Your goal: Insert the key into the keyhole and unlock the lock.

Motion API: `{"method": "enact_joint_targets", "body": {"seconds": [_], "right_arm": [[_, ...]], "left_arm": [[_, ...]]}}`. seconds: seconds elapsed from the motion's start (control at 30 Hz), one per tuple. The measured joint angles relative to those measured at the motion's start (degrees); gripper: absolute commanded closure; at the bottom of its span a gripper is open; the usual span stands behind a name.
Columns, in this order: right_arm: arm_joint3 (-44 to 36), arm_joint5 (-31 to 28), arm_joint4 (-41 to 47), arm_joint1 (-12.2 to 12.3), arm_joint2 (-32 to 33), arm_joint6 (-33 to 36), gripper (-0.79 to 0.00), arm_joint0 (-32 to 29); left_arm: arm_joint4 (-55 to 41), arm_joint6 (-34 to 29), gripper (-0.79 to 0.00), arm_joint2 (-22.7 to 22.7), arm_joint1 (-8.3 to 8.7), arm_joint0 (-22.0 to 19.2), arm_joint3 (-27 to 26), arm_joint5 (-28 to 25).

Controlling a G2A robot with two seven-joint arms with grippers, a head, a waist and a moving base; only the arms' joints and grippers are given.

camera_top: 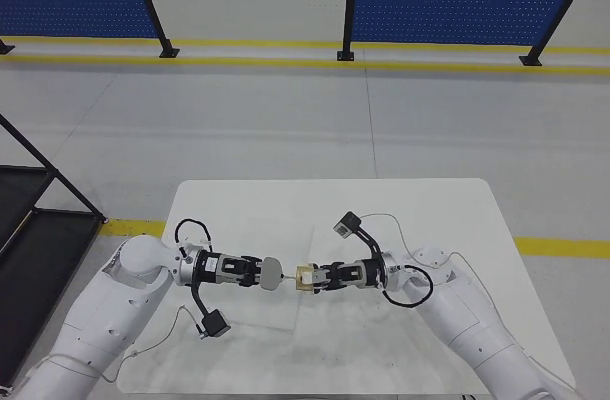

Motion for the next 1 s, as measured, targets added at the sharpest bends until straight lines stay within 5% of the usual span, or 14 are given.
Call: {"method": "enact_joint_targets", "body": {"seconds": [1.0], "right_arm": [[0.3,0.4,-0.7,-0.3,0.2,0.1,0.0,0.3]], "left_arm": [[-0.4,-1.0,0.0,1.8,0.56,-1.0,-0.1,-0.1]]}}
